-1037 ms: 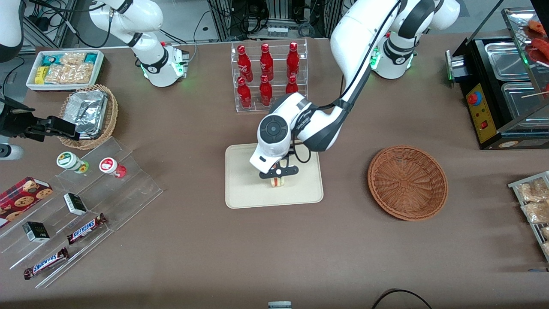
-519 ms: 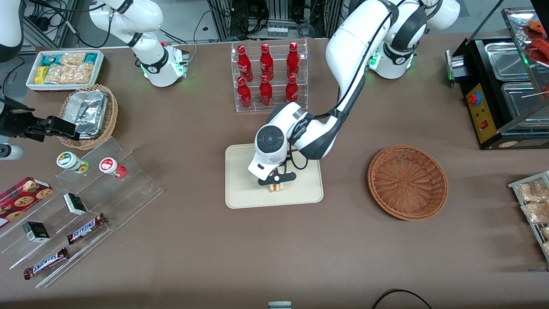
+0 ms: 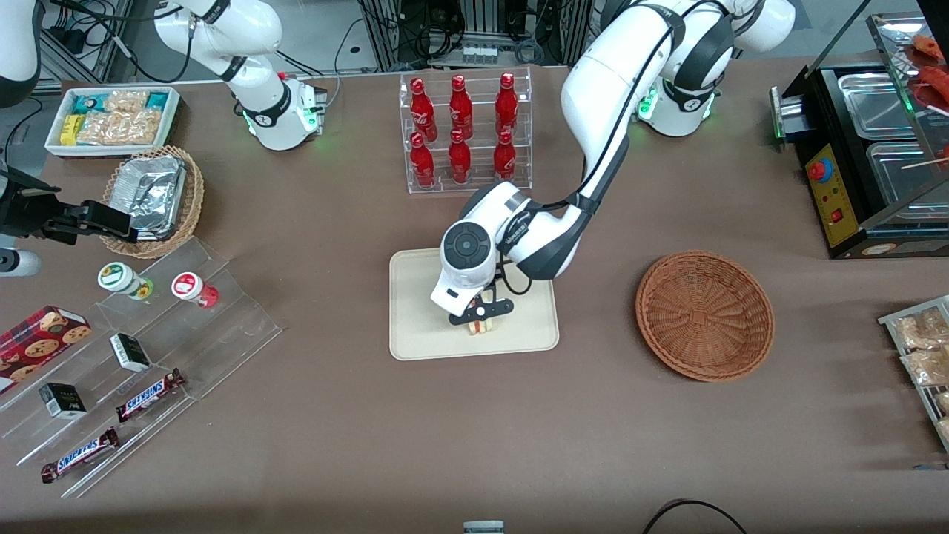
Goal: Place sandwich from basket to tray
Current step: 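Lower the sandwich onto the tray center and open the left gripper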
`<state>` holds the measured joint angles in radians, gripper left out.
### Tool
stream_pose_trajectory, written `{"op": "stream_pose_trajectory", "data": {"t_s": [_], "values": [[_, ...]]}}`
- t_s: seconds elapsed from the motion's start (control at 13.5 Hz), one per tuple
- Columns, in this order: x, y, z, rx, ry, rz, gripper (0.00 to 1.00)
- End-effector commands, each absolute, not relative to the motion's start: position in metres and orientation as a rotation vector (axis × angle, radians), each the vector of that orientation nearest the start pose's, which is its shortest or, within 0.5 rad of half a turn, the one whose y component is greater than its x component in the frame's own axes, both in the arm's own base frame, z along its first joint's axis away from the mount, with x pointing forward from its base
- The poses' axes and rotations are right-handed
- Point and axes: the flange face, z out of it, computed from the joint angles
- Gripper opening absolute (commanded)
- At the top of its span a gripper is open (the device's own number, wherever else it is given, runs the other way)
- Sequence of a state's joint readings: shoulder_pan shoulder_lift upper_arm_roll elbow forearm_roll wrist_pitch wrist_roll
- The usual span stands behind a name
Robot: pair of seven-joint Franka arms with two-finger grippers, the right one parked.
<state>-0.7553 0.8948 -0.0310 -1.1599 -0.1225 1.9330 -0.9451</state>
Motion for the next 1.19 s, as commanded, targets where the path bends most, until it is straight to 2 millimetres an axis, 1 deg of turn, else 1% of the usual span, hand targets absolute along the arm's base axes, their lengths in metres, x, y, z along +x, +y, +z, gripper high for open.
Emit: {"op": "stream_pose_trajectory", "data": {"t_s": [0.0, 0.07, 0.15, 0.3, 0.44, 0.52, 0.67, 0.74, 0.89, 0.96, 1.04, 1.11], "values": [[0.531, -0.54, 0.24, -3.098, -0.358, 0.241, 1.0], [0.524, -0.546, 0.24, -3.093, -0.33, 0.225, 1.0], [0.523, -0.548, 0.241, -3.088, -0.313, 0.205, 1.0], [0.523, -0.548, 0.256, -3.094, -0.314, 0.197, 1.0], [0.522, -0.546, 0.289, -3.1, -0.31, 0.205, 1.0], [0.523, -0.541, 0.309, -3.102, -0.307, 0.216, 1.0], [0.525, -0.528, 0.35, -3.098, -0.305, 0.229, 1.0], [0.524, -0.523, 0.366, -3.096, -0.285, 0.231, 1.0], [0.53, -0.506, 0.387, -3.094, -0.199, 0.249, 1.0], [0.534, -0.494, 0.401, -3.101, -0.141, 0.248, 1.0], [0.536, -0.482, 0.405, -3.088, -0.131, 0.269, 1.0], [0.547, -0.462, 0.411, -3.081, -0.114, 0.281, 1.0]]}}
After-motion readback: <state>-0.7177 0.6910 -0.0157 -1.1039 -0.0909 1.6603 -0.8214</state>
